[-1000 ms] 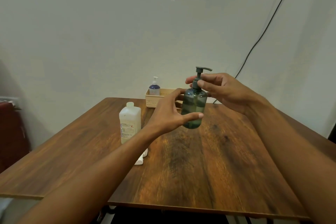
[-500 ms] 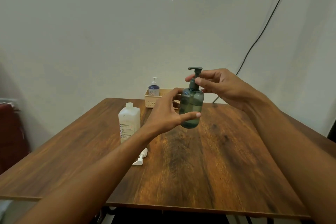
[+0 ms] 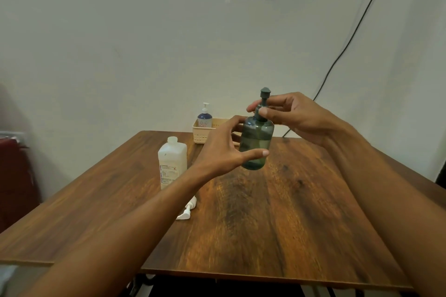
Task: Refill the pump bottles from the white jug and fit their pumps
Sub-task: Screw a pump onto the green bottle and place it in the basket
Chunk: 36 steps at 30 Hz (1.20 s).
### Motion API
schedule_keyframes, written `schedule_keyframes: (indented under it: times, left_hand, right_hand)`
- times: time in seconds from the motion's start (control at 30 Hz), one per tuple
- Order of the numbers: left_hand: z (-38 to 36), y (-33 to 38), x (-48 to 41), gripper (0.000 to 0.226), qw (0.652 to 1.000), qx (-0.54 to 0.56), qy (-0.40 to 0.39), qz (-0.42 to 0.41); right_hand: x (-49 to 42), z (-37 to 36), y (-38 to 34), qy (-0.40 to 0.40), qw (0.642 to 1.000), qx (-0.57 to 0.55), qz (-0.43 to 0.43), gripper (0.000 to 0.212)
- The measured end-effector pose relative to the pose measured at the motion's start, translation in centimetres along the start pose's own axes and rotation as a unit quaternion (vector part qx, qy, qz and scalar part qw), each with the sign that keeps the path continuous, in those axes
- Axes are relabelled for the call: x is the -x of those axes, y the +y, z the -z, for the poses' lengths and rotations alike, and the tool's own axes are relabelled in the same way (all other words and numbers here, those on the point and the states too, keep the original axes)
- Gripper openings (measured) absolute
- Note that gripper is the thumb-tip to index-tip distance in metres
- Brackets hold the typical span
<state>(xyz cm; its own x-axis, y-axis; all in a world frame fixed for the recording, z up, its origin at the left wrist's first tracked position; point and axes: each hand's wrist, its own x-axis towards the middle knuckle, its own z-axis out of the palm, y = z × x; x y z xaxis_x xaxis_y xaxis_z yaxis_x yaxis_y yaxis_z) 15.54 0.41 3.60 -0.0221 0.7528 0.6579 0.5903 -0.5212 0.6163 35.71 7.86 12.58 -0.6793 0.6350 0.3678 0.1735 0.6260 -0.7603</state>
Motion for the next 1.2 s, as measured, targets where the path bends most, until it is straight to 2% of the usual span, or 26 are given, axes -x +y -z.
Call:
schedule_keyframes:
  times: [0.07, 0.17, 0.2, 0.27, 0.33, 0.4, 0.53, 0.63, 0.7, 0.97, 1.07, 1.2]
  left_hand:
    - [-0.2, 0.0, 0.1, 0.075, 1.0, 0.002, 0.005, 0.0]
    - [-0.7, 0.1, 0.2, 0.081, 1.0, 0.001, 0.011, -0.002]
    - [-0.8, 0.1, 0.3, 0.082, 1.0, 0.004, 0.011, 0.001]
    - [-0.8, 0.0, 0.2, 0.08, 1.0, 0.01, 0.011, 0.006]
    - [-0.6, -0.2, 0.0, 0.079, 1.0, 0.007, 0.008, 0.007]
    - [-0.3, -0.4, -0.3, 0.079, 1.0, -0.002, 0.003, 0.007]
    - [-1.0, -0.9, -0.4, 0.08, 1.0, -0.008, 0.005, 0.01]
    - [-1.7, -1.5, -0.6, 0.08, 1.0, -0.007, 0.006, 0.02]
    - [-1.8, -2.0, -1.1, 0.081, 1.0, -0.009, 0.002, 0.029]
    - [-2.2, -3.3, -5.0, 0.081, 0.998, -0.016, -0.004, 0.054]
    - [-1.9, -3.1, -8.1, 0.08, 0.996, -0.053, -0.028, 0.06]
    - [-0.7, -3.8, -14.2, 0.082, 0.983, -0.162, -0.073, 0.04]
  right_hand:
    - [-0.3, -0.4, 0.2, 0.063, 0.998, 0.014, 0.009, 0.034]
    - [-0.6, -2.1, 0.9, 0.133, 0.991, 0.002, 0.026, 0.06]
    - [-0.6, -2.5, 1.1, 0.142, 0.989, 0.005, 0.028, 0.063]
    - [-0.4, -2.3, 1.2, 0.111, 0.994, 0.012, 0.009, 0.056]
    - [0.0, -1.2, 0.9, 0.038, 0.999, -0.008, -0.003, 0.046]
    - [0.4, -0.3, 0.7, 0.012, 0.999, -0.042, 0.004, 0.039]
    - [0.4, -1.1, 1.0, 0.082, 0.996, -0.011, 0.014, 0.03]
    - [0.1, -2.4, 1.6, 0.174, 0.983, 0.06, 0.016, 0.041]
    - [-0.3, -2.8, 2.0, 0.207, 0.975, 0.079, 0.014, 0.048]
    - [-3.9, -1.5, 3.4, 0.221, 0.974, 0.044, 0.004, 0.043]
    - [-6.5, -0.1, 4.1, 0.217, 0.975, 0.045, -0.005, 0.043]
    - [-11.2, 2.2, 4.7, 0.198, 0.978, 0.071, -0.014, 0.038]
